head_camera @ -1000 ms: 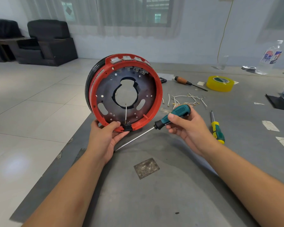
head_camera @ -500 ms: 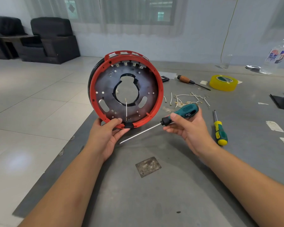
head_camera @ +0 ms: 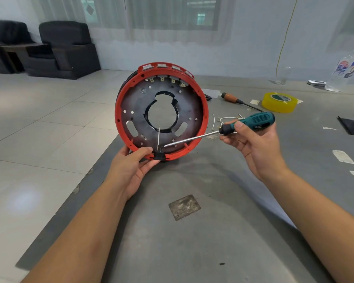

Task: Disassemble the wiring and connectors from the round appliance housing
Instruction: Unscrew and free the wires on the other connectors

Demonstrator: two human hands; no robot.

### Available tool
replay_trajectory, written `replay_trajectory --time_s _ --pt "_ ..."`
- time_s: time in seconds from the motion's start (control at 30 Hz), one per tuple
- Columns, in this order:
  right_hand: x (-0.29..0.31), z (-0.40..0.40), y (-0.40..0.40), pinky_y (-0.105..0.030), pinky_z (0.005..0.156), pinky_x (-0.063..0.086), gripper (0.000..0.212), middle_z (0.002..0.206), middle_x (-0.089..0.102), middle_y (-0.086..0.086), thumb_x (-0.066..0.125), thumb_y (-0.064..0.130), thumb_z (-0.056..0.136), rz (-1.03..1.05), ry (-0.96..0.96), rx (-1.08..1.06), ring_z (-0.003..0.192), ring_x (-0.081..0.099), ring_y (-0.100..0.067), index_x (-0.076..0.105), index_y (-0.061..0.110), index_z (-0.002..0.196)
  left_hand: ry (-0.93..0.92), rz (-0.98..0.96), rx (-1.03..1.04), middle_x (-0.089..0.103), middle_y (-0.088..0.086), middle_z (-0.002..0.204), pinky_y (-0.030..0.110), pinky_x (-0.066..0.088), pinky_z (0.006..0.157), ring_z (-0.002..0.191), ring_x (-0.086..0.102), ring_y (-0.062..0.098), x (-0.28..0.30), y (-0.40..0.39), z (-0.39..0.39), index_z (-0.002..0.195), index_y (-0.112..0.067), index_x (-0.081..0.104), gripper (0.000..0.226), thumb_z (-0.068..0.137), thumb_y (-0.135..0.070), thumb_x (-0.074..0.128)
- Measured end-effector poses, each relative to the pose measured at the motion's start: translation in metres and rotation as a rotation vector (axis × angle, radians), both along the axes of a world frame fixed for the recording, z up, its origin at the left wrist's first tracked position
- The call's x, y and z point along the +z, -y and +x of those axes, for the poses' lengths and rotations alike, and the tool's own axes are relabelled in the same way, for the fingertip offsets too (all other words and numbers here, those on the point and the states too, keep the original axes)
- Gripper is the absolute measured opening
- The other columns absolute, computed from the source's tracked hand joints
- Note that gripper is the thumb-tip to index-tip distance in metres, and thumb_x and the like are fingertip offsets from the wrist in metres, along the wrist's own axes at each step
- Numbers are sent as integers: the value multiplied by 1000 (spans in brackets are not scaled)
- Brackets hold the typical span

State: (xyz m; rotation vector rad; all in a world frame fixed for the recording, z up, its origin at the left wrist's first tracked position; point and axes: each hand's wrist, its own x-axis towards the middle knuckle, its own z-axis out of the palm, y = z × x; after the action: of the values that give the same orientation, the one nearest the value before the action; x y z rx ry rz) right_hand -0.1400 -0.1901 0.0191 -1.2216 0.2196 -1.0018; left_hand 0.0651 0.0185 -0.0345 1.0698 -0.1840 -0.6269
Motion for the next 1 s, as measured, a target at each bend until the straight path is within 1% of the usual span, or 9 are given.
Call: replay_trajectory --time_s 0.1,0.2,0.3,0.5,0.6,0.77,0.83,0.9,1.0 --pt "0 2 -2 -36 71 61 38 106 73 -22 68 3 94 0 -14 17 87 74 -43 39 13 118 16 9 -7 75 15 105 49 63 95 93 79 29 1 0 -1 111 -4 68 22 92 6 73" --pt "0 4 -2 -35 71 61 40 106 73 -23 68 4 94 -8 -30 21 87 74 -43 39 13 119 28 19 -16 77 13 99 47 64 93 92 79 28 1 -1 -2 110 -5 69 22 92 6 73" --pt "2 6 1 -35 71 61 39 105 74 -23 68 5 94 -38 -41 32 86 75 -43 38 13 118 31 25 -26 76 14 100 44 65 89 94 79 29 2 -1 -3 109 -6 69 21 92 6 72" --pt "19 11 9 -38 73 61 41 105 73 -25 68 5 94 -118 -82 103 83 74 -42 42 19 122 52 48 -30 74 13 97 50 62 97 97 76 30 4 -1 -5 102 -9 69 18 92 6 71" --pt "28 16 12 -39 71 61 45 108 71 -28 71 5 91 -125 -108 120 83 73 -46 40 18 121 61 54 -28 75 12 97 50 62 96 94 78 30 4 0 -6 104 -8 67 20 92 8 70" --pt "34 22 13 -41 70 63 43 105 76 -10 72 7 90 -200 -121 156 82 73 -47 34 16 109 42 47 -17 78 13 104 49 63 93 97 79 31 3 1 -5 114 -10 63 32 90 11 72" --pt "36 24 13 -41 71 63 48 104 76 -9 75 10 88 -209 -123 167 83 73 -48 34 15 111 31 43 -11 78 15 106 49 63 93 96 79 31 1 2 -4 113 -11 62 34 89 11 72" --pt "39 26 12 -41 70 62 54 103 76 -9 79 13 83 -208 -135 170 82 72 -50 34 14 114 36 54 -9 78 12 98 50 64 91 90 80 28 1 3 -4 110 -13 60 35 89 12 71" --pt "44 28 12 -39 68 62 53 97 75 -4 77 10 84 -229 -149 164 80 71 -48 34 15 114 39 64 -1 78 9 90 50 64 91 85 79 27 1 4 -4 109 -14 58 36 89 13 71"
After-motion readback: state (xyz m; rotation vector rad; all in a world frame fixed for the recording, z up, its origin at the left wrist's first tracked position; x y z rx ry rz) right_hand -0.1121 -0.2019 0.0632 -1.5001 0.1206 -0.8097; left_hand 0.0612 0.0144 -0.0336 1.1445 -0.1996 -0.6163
